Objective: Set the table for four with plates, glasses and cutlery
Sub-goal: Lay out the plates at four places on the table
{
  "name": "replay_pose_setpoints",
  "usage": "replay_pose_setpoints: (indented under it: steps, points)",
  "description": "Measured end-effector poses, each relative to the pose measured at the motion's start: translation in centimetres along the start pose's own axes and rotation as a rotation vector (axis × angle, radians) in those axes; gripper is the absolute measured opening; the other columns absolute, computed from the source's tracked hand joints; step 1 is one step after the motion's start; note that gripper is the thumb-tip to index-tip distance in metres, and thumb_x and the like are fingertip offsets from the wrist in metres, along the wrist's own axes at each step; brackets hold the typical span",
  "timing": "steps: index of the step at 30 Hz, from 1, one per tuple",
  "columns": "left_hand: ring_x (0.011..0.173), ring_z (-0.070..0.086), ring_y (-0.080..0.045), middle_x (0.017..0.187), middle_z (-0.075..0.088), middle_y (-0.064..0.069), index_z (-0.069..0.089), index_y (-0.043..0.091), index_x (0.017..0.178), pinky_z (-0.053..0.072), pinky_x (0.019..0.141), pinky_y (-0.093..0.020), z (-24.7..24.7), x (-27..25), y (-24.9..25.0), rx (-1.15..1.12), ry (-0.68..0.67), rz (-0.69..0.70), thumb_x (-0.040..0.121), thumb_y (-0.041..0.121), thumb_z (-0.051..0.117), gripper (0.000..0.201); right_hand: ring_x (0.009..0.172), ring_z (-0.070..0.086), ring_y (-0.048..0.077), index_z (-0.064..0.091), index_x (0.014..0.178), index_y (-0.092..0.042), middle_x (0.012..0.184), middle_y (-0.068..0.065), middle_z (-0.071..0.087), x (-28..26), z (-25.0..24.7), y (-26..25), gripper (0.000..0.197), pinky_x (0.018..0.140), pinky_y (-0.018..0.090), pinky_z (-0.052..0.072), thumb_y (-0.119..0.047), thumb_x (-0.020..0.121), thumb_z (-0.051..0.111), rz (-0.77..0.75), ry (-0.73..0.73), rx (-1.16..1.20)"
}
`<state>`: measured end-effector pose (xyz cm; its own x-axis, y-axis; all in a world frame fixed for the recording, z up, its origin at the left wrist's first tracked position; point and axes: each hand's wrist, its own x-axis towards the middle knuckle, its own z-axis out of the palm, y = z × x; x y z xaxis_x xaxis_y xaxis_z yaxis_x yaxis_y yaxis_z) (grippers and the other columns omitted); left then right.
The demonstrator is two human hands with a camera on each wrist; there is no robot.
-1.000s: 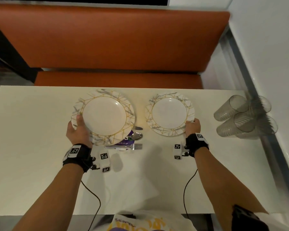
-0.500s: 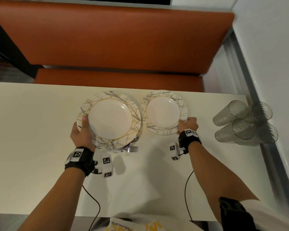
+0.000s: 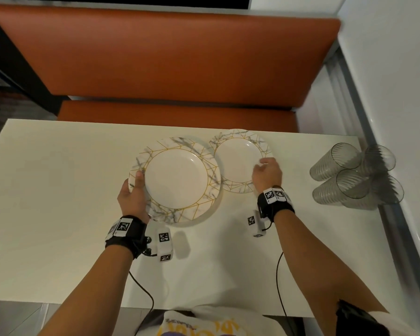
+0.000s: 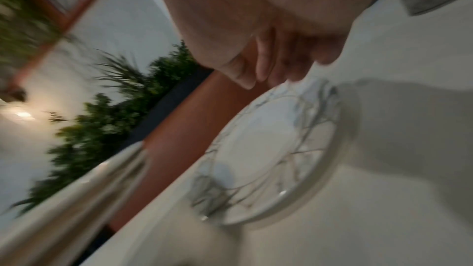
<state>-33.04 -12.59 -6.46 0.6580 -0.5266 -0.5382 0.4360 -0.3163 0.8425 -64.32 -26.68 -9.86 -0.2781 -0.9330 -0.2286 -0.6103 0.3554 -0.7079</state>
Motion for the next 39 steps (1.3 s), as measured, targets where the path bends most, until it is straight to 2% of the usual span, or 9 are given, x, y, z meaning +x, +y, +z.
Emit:
replay_pose_setpoints:
  steps: [3, 7, 11, 13, 17, 20, 26, 32, 39]
  points:
    - [0.113, 0.07, -0.022, 0.124, 0.074, -0.004, 0.066, 0.021, 0.129, 0.056, 0.1, -0.042, 0.2, -0.7, -0.9, 0.01, -0.031, -0.029, 0.095, 0.044, 0.073, 0.042, 0.096, 0.065, 0.018, 0.055, 0.129, -0.017, 0.115, 0.004, 0.067, -3.3, 0.9, -2.8, 0.038, 0.077, 0.027, 0.053, -0.04, 0.099, 0.058, -0.144, -0.293, 0.069]
    - [0.128, 0.062, -0.025, 0.142, 0.063, -0.005, 0.042, 0.015, 0.157, 0.049, 0.11, -0.047, 0.0, -1.4, -2.2, 0.017, -0.064, -0.088, 0.083, 0.057, 0.081, 0.093, 0.115, 0.057, 0.018, 0.047, 0.141, -0.018, 0.129, 0.003, 0.058, -5.5, 1.9, -4.9, 0.067, 0.096, 0.033, 0.048, -0.053, 0.088, 0.07, -0.222, -0.445, -0.047]
    - [0.091, 0.073, -0.018, 0.095, 0.074, 0.002, 0.066, 0.025, 0.124, 0.061, 0.079, -0.034, -0.5, -2.9, -1.8, 0.062, -0.104, -0.1, 0.095, 0.056, 0.066, 0.042, 0.127, 0.055, 0.028, 0.042, 0.145, -0.014, 0.141, 0.009, 0.055, -6.3, 1.7, -5.2, 0.067, 0.097, 0.034, 0.047, -0.034, 0.089, 0.074, -0.252, -0.437, -0.133]
    - [0.07, 0.067, -0.013, 0.08, 0.066, 0.005, 0.07, 0.027, 0.119, 0.062, 0.061, -0.029, -1.1, -3.7, -1.4, 0.121, -0.121, -0.102, 0.095, 0.065, 0.06, 0.046, 0.124, 0.058, 0.031, 0.04, 0.145, -0.013, 0.14, 0.013, 0.055, -6.6, 1.1, -5.0, 0.062, 0.088, 0.029, 0.045, -0.029, 0.093, 0.071, -0.221, -0.404, -0.117]
    - [0.116, 0.065, -0.023, 0.124, 0.07, 0.002, 0.063, 0.024, 0.141, 0.054, 0.098, -0.037, -2.8, -3.8, -1.4, 0.147, -0.112, -0.043, 0.098, 0.064, 0.055, 0.059, 0.119, 0.06, 0.032, 0.044, 0.14, -0.011, 0.131, 0.015, 0.06, -7.0, -0.4, -4.3, 0.055, 0.085, 0.027, 0.044, -0.022, 0.092, 0.07, -0.162, -0.268, -0.053]
    - [0.111, 0.066, -0.017, 0.118, 0.072, 0.005, 0.066, 0.02, 0.138, 0.051, 0.081, -0.019, -4.3, -3.5, -1.8, 0.208, -0.113, 0.064, 0.103, 0.057, 0.052, 0.053, 0.11, 0.061, 0.027, 0.046, 0.139, -0.015, 0.128, 0.012, 0.06, -7.9, -2.2, -2.4, 0.05, 0.089, 0.031, 0.048, -0.016, 0.093, 0.067, -0.042, -0.188, 0.07]
    - [0.11, 0.071, -0.014, 0.113, 0.077, 0.005, 0.075, 0.023, 0.118, 0.055, 0.093, -0.027, -8.4, -2.3, -1.8, 0.202, -0.065, 0.121, 0.098, 0.056, 0.062, 0.041, 0.093, 0.058, 0.025, 0.047, 0.136, -0.015, 0.115, 0.009, 0.06, -12.8, -5.2, 5.6, 0.044, 0.078, 0.031, 0.046, -0.013, 0.095, 0.062, 0.205, 0.072, 0.183]
    - [0.113, 0.07, -0.017, 0.112, 0.075, 0.006, 0.074, 0.021, 0.121, 0.053, 0.085, -0.025, -12.5, -2.0, -2.6, 0.187, -0.021, 0.13, 0.098, 0.057, 0.062, 0.044, 0.099, 0.057, 0.027, 0.045, 0.138, -0.011, 0.128, 0.016, 0.061, -19.3, -4.4, 13.5, 0.045, 0.081, 0.028, 0.042, -0.012, 0.096, 0.061, 0.432, 0.211, 0.238]
    - [0.109, 0.071, -0.018, 0.11, 0.074, 0.003, 0.072, 0.024, 0.116, 0.057, 0.101, -0.039, -15.7, -2.5, -3.8, 0.159, -0.007, 0.118, 0.098, 0.05, 0.065, 0.032, 0.112, 0.062, 0.037, 0.049, 0.133, -0.005, 0.125, 0.02, 0.062, -24.7, -2.1, 16.5, 0.048, 0.09, 0.038, 0.051, -0.017, 0.091, 0.069, 0.499, 0.287, 0.2]
